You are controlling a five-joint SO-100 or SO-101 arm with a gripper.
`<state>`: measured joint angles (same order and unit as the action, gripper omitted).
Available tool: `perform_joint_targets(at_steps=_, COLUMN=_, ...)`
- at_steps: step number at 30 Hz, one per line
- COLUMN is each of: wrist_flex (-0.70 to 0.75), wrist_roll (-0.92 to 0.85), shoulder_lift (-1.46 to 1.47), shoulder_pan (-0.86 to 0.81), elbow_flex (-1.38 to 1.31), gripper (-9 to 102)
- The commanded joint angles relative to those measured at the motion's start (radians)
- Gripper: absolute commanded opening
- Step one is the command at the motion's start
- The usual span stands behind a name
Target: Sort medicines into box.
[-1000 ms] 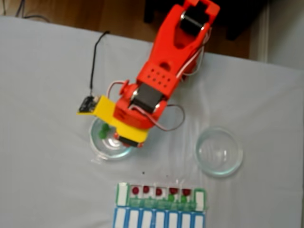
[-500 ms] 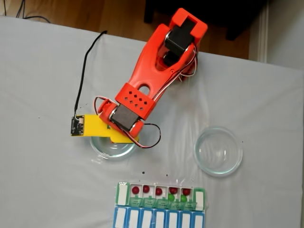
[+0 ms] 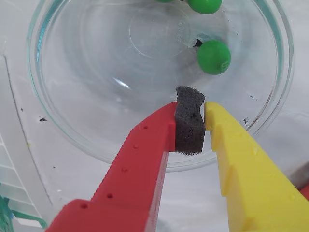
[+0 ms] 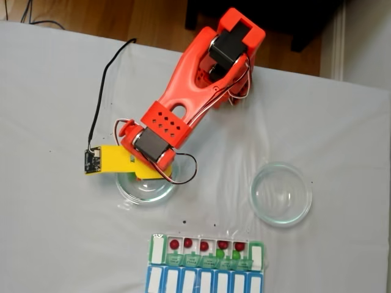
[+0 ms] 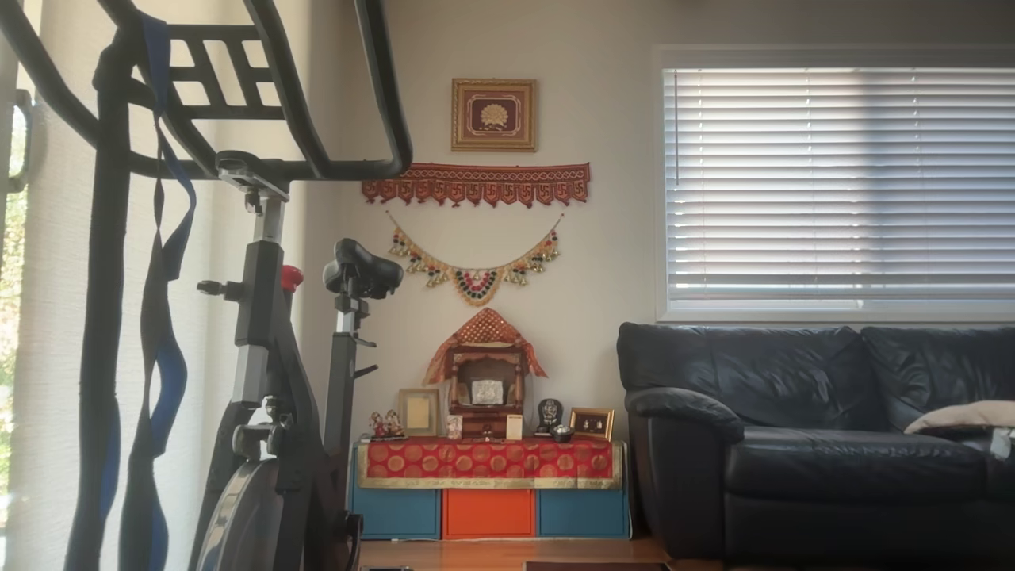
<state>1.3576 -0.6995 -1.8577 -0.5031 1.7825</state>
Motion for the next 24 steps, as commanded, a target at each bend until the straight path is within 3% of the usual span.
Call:
perform_joint_targets(at_steps=1, wrist_flex=-0.021, wrist_roll=-0.031, shoulder_lift=-0.086, shoulder_pan=-0.008, elbow_flex=-0.003, gripper=3)
perform_joint_targets(at_steps=24, wrist_flex=0.021, wrist_roll=-0.140, shoulder_lift=0.018, shoulder_pan=-0.028, elbow_flex=-0.055, gripper=2)
